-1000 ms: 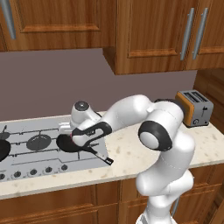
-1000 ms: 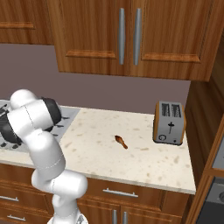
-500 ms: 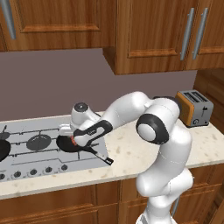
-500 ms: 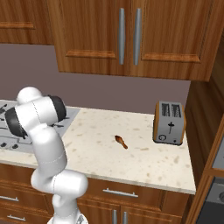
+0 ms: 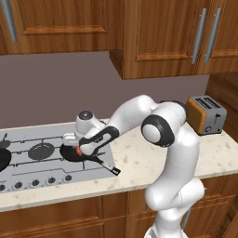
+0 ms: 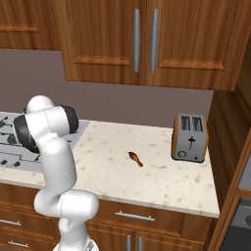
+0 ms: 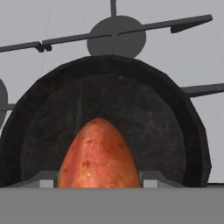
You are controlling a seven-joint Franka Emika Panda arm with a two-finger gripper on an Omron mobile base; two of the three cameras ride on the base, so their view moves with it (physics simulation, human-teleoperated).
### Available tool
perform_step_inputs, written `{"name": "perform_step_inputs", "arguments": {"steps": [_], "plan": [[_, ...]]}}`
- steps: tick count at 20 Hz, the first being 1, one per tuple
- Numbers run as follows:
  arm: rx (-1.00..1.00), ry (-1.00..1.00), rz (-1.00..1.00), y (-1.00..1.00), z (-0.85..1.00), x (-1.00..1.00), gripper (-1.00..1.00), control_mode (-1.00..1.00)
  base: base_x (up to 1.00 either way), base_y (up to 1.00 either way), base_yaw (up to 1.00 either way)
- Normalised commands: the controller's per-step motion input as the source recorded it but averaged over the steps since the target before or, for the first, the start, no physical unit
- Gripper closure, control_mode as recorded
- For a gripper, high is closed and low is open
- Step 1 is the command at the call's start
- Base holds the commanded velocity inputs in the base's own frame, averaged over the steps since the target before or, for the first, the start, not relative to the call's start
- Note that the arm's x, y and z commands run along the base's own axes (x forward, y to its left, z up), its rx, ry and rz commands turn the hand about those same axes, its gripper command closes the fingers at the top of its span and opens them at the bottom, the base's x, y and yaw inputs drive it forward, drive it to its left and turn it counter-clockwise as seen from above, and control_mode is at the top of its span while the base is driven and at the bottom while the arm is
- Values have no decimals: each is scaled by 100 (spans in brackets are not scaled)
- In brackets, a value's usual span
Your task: Place both pans onto different burners. Then place the sweet potato and the chicken drumstick on different pans.
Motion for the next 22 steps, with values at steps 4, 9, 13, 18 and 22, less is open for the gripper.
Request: {"name": "perform_step_inputs", "arguments": {"steps": [4, 9, 13, 18, 22], "plan": [[-1, 6, -2, 2, -21, 20, 100, -100, 0, 0, 0], [-1, 4, -2, 11, -16, 20, 100, -100, 0, 0, 0], [-2, 4, -2, 13, -17, 21, 100, -100, 0, 0, 0], [-2, 5, -2, 7, -14, 15, -100, -100, 0, 0, 0], [0, 2, 0, -1, 0, 1, -100, -100, 0, 0, 0]]}}
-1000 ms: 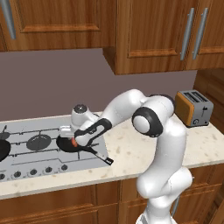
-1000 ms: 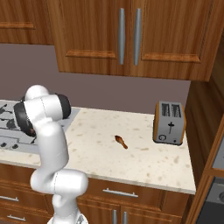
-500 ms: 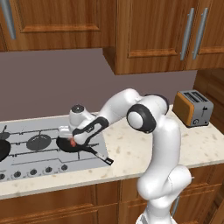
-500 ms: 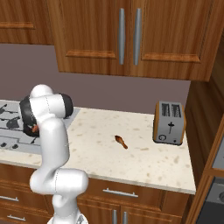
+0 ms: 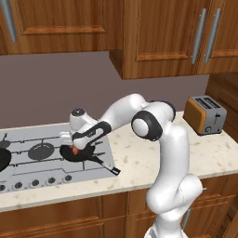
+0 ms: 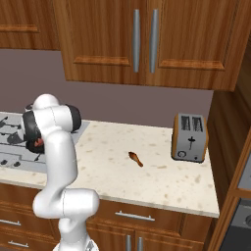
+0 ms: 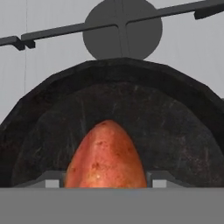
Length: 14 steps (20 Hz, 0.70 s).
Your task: Place both pans onto different burners. Then place the sweet potato and the chicken drumstick on different pans.
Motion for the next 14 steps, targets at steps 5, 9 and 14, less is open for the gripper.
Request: {"name": "perform_step_inputs", "arguments": {"steps": [5, 9, 14], "plan": [[0, 0, 0, -7, 0, 0, -100, -100, 0, 0, 0], [0, 0, 0, -4, 14, 0, -100, -100, 0, 0, 0], [0, -3, 1, 0, 49, -4, -100, -100, 0, 0, 0]]}}
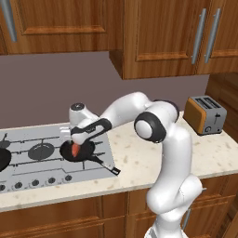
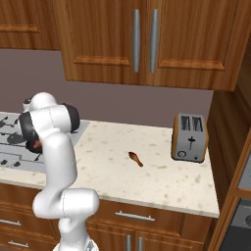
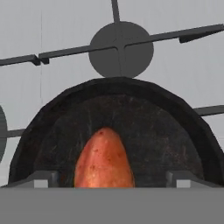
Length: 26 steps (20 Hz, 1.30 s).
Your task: Place both pans onto different burners. Then place the sweet potato and the chicken drumstick on different pans.
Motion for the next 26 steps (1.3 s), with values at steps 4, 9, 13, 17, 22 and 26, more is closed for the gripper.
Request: {"name": "perform_step_inputs", "arguments": {"steps": [4, 9, 13, 17, 22, 26], "plan": [[0, -2, 3, 0, 63, -10, -100, -100, 0, 0, 0], [0, -11, 6, -2, 66, -16, -100, -100, 0, 0, 0], [0, -14, 8, 0, 74, -26, -100, -100, 0, 0, 0], [0, -11, 9, -5, 70, -35, -100, -100, 0, 0, 0], [0, -4, 9, -15, 63, -40, -100, -100, 0, 0, 0], [0, -6, 8, -26, 58, -48, -100, -100, 0, 0, 0]]}}
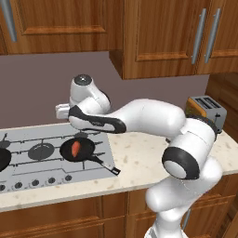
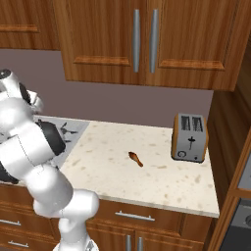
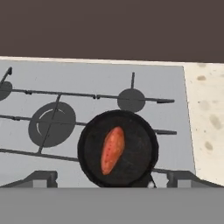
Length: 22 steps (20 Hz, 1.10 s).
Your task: Place both pans onto different burners. Then place the sweet potato and the chicken drumstick on different pans.
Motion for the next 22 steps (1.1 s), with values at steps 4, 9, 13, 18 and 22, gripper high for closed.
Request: {"name": "perform_step_inputs", "arguments": {"steps": [4, 9, 13, 18, 22], "plan": [[0, -15, 9, -19, 38, -54, -100, -100, 0, 0, 0], [-2, -18, 9, -27, 17, -56, -100, -100, 0, 0, 0], [-1, -16, 7, -52, 15, -57, -100, -100, 0, 0, 0], [0, -9, 3, -62, 22, -52, -100, -100, 0, 0, 0], [0, 0, 0, -59, 33, -27, -100, -100, 0, 0, 0]]}}
